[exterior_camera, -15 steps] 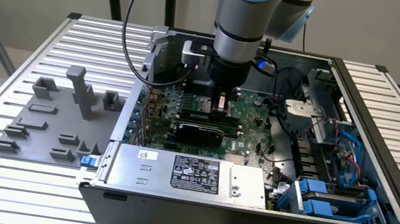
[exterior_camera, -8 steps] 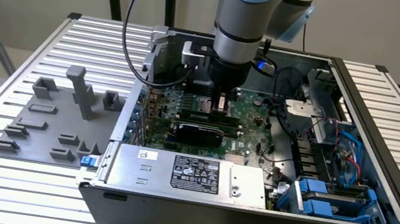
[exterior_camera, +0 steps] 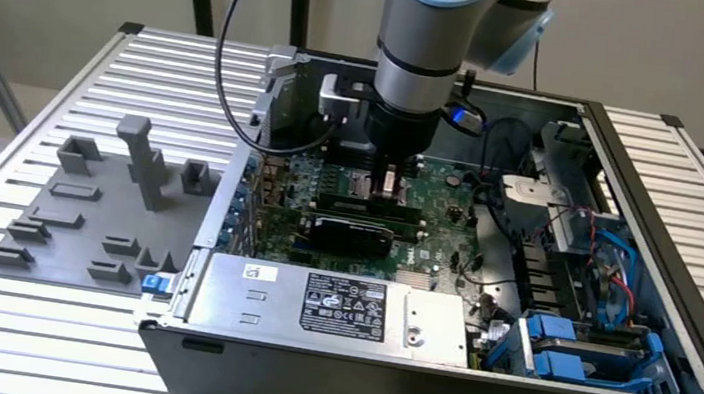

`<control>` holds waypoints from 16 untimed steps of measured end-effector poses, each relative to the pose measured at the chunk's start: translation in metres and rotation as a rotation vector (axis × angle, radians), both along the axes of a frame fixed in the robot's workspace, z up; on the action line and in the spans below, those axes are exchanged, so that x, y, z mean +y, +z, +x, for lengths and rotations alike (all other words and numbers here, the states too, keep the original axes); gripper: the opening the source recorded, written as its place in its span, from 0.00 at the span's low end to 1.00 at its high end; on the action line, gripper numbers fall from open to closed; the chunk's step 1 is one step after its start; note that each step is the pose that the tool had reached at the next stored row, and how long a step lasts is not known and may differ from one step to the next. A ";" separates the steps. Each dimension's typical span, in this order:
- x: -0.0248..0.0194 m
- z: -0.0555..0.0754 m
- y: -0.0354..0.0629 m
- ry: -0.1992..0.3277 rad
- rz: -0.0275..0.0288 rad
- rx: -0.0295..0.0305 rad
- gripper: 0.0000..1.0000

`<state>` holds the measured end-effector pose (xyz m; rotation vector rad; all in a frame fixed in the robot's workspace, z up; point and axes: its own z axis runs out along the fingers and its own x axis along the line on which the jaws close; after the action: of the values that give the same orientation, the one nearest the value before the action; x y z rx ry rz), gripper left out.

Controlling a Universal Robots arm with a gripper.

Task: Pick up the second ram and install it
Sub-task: 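Insert the second ram into the second slot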

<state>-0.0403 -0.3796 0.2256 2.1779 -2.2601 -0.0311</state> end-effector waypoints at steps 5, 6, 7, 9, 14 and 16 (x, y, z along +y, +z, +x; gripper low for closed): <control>0.0007 0.000 -0.0008 0.000 0.0000 0.0000 0.00; 0.0008 0.000 -0.0009 0.000 -0.0001 0.0001 0.00; 0.0009 0.000 -0.0011 0.000 -0.0001 0.0001 0.00; 0.0011 0.000 -0.0020 0.000 0.0002 0.0000 0.00; 0.0011 0.000 -0.0039 0.000 0.0000 0.0000 0.00; 0.0012 0.000 -0.0039 0.000 0.0000 0.0001 1.00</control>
<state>-0.0404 -0.3785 0.2217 2.1777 -2.2601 -0.0312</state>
